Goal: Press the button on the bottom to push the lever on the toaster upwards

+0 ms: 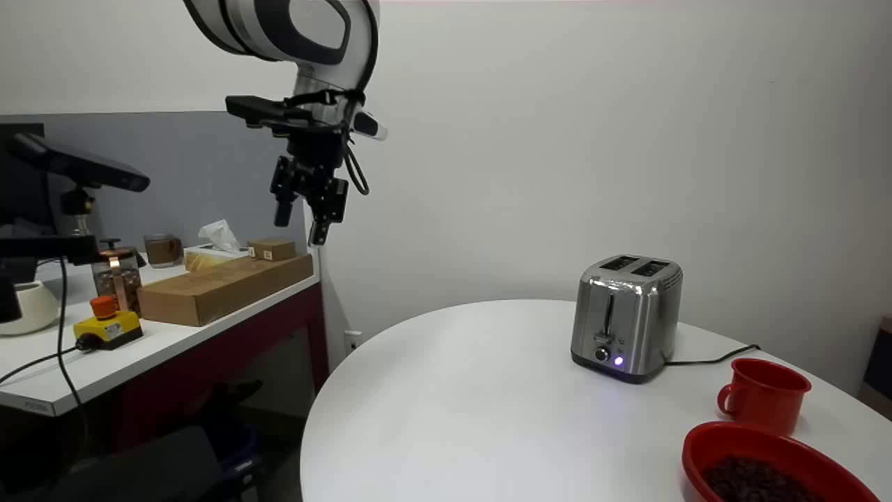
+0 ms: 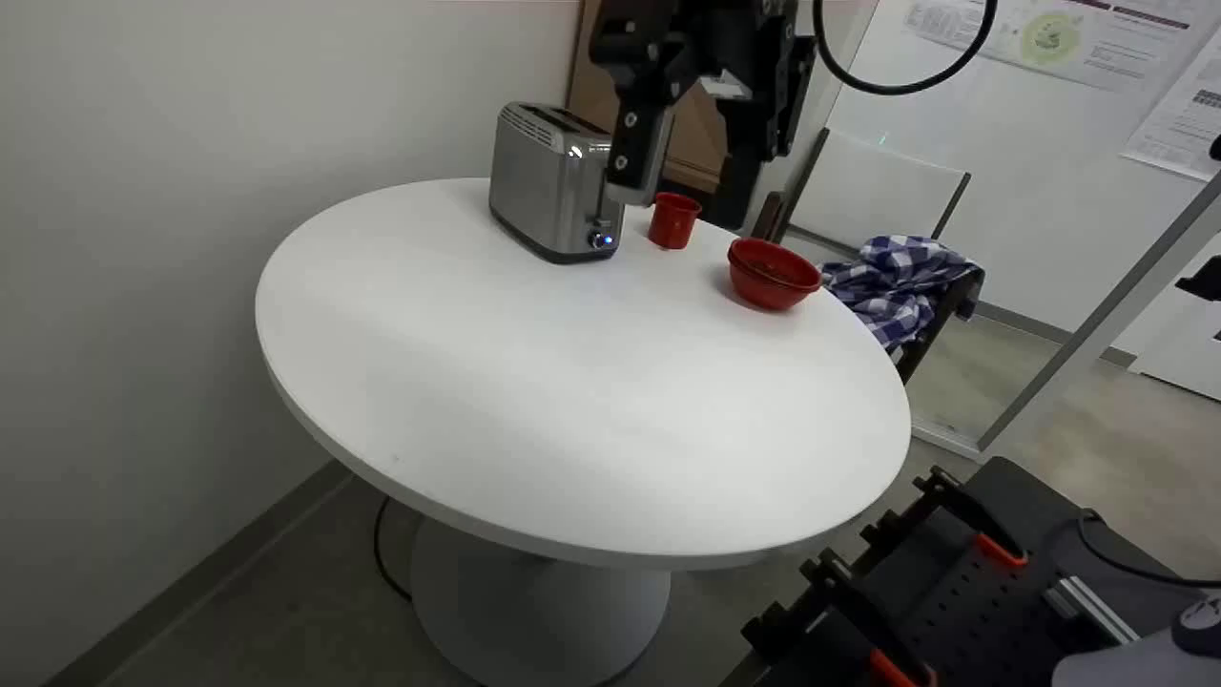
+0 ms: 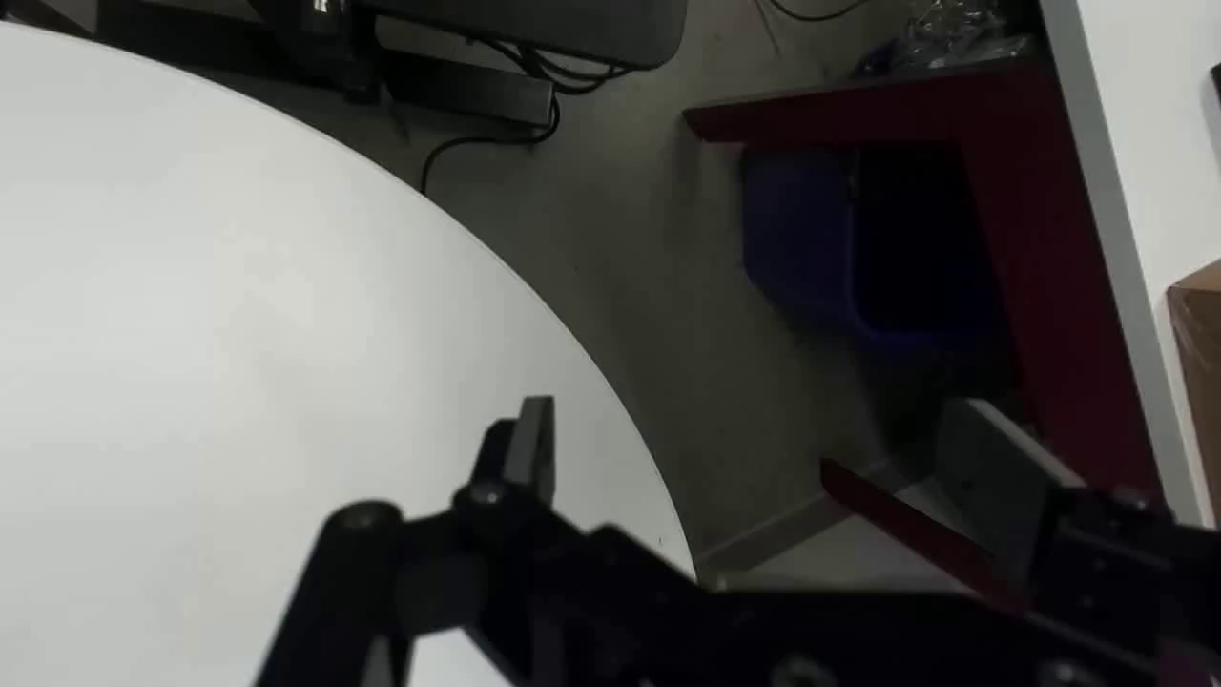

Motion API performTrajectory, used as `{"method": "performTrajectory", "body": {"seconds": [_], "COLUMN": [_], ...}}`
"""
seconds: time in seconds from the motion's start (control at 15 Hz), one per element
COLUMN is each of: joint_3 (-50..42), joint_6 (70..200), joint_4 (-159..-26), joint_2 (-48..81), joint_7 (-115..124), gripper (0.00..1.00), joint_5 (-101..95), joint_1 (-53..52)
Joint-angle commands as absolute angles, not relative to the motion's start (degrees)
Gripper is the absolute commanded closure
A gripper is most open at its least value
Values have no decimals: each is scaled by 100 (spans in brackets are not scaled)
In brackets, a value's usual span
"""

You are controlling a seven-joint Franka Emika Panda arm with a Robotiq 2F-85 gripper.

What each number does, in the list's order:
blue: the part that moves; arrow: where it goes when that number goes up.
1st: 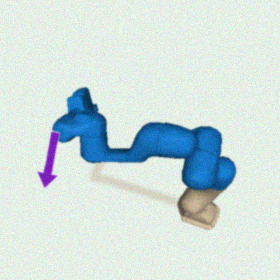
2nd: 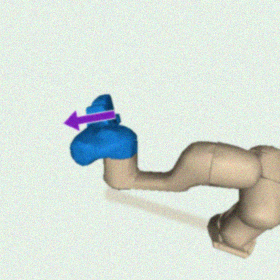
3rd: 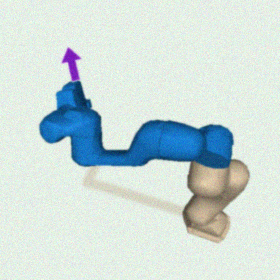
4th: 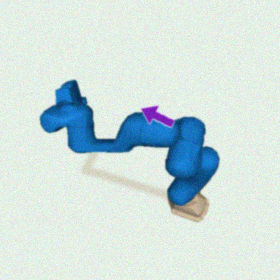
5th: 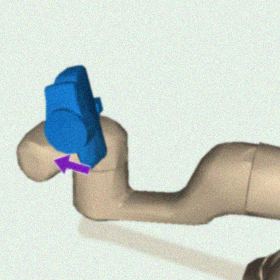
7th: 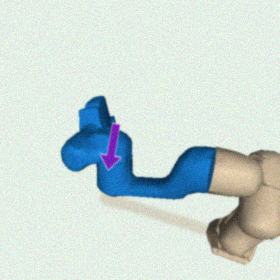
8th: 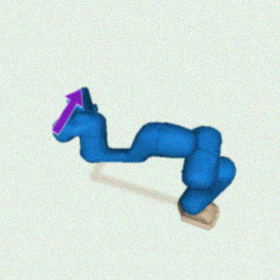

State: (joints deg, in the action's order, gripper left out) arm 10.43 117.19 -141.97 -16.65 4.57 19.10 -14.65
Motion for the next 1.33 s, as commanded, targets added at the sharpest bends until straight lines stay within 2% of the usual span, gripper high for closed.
{"method": "performTrajectory", "body": {"seconds": [0.0, 0.6, 1.27], "joint_3": [1088, 502, 78], "joint_6": [11698, 10902, 11311], "joint_4": [-14184, -13187, -11868], "joint_2": [-1669, -739, 986], "joint_7": [447, -413, -344], "gripper": [0, 0, 0], "joint_5": [1921, 1171, -663], "joint_1": [-1414, -743, -126]}}
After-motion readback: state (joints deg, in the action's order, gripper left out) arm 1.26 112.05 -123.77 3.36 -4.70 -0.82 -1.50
